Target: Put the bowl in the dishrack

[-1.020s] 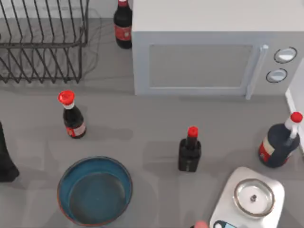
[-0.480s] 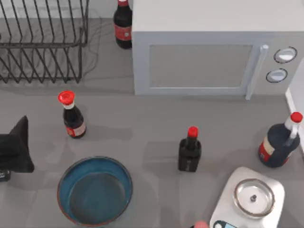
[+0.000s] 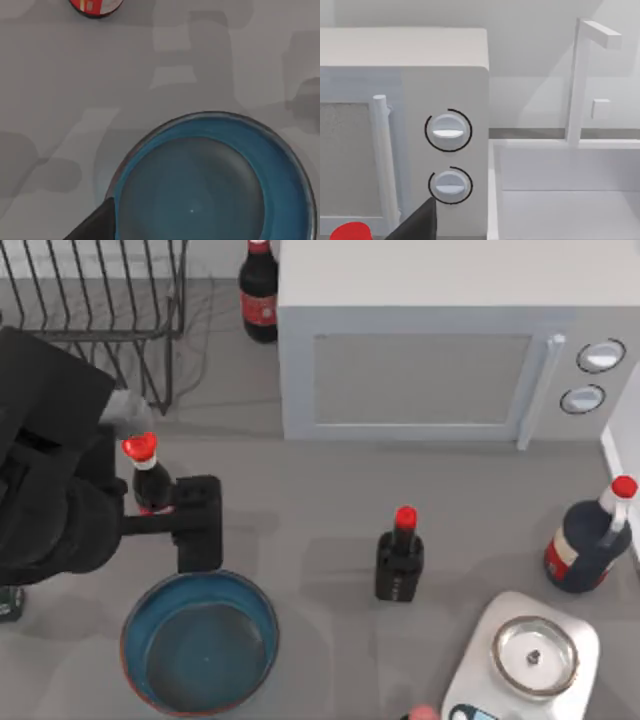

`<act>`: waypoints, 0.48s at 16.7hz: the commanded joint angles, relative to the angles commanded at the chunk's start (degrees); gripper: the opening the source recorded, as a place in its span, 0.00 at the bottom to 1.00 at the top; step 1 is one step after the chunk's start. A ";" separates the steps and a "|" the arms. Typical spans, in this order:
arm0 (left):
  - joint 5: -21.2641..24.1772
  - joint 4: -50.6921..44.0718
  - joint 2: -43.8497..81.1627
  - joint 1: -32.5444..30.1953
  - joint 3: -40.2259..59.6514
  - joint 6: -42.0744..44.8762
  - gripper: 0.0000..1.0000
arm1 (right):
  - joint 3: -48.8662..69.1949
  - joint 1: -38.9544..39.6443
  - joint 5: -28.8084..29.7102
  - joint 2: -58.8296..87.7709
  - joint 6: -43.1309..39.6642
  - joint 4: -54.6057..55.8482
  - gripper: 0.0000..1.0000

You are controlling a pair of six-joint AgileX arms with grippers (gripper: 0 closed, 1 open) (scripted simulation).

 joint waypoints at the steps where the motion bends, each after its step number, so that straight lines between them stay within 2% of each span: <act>1: -0.04 -3.66 5.65 -2.42 3.95 -2.41 1.00 | 0.00 0.00 0.00 0.00 0.00 0.00 1.00; 4: -0.04 -13.13 19.34 -8.90 14.85 -8.94 1.00 | 0.00 0.00 0.00 0.00 0.00 0.00 1.00; 8: 0.07 -21.36 30.83 -14.93 25.78 -15.06 1.00 | 0.00 0.00 0.00 0.00 0.00 0.00 1.00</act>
